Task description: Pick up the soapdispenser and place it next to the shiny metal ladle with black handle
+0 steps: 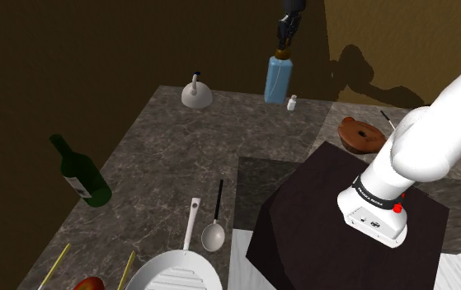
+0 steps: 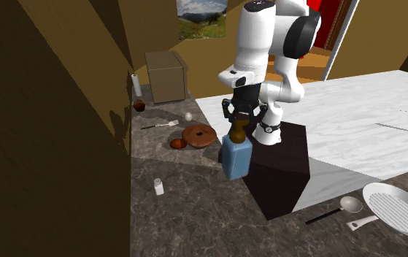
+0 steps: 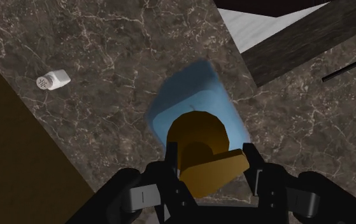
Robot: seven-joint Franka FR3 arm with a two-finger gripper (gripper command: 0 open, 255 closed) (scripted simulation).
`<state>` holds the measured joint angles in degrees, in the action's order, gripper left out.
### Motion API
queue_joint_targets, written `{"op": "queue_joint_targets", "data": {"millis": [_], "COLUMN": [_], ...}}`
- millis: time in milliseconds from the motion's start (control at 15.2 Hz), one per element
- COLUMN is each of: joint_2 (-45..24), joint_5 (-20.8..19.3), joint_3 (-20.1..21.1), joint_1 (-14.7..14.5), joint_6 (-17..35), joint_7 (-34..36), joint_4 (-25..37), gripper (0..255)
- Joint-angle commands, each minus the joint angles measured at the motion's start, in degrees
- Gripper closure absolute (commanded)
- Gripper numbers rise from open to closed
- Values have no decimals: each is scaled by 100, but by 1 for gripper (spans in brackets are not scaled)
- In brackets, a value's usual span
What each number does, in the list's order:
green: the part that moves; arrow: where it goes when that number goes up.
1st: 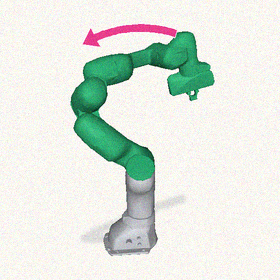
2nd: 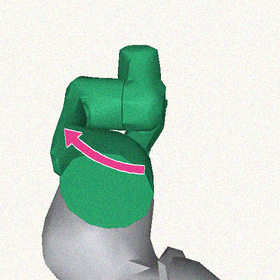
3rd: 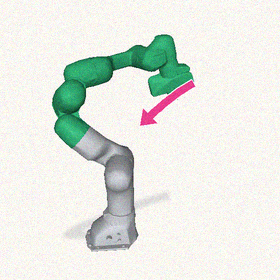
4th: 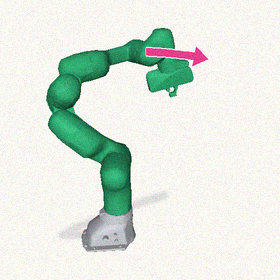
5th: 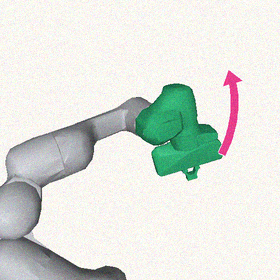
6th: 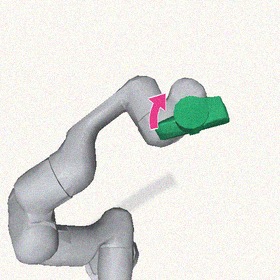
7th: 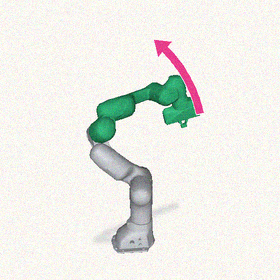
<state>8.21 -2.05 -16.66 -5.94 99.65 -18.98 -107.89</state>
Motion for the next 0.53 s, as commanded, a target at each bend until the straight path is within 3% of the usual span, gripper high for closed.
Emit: {"op": "queue_joint_targets", "data": {"millis": [0, 462], "joint_2": [49, -146], "joint_5": [11, 124], "joint_3": [163, 670], "joint_1": [-119, -521], "joint_6": [134, 494], "joint_7": [292, 1175], "joint_4": [-179, -358], "gripper": [255, 255]}}
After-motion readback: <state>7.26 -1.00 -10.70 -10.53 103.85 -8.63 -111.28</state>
